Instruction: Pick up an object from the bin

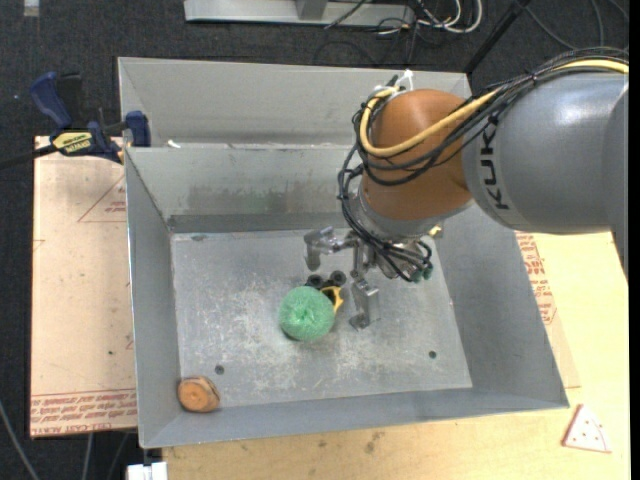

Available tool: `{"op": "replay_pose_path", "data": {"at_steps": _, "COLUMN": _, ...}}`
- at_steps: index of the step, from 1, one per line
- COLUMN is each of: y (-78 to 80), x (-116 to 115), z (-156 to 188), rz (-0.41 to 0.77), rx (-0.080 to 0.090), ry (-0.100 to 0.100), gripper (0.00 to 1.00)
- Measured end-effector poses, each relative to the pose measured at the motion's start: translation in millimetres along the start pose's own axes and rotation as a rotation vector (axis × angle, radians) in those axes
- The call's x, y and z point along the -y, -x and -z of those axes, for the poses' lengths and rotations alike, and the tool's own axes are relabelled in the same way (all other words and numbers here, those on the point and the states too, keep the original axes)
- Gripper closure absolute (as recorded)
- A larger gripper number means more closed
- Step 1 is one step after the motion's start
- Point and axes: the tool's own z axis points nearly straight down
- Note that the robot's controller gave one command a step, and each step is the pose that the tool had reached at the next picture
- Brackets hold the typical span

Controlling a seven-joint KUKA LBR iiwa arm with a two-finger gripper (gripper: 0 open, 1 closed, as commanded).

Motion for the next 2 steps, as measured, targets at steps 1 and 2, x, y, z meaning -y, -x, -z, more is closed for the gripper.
{"op": "replay_pose_path", "data": {"at_steps": 1, "y": 3.7, "x": -10, "z": 8, "rz": 0.100, "rx": 0.003, "ry": -0.001, "gripper": 0.00}}
{"op": "replay_pose_path", "data": {"at_steps": 2, "y": -1.0, "x": -23, "z": -62, "rz": 0.206, "rx": 0.006, "ry": -0.002, "gripper": 0.00}}
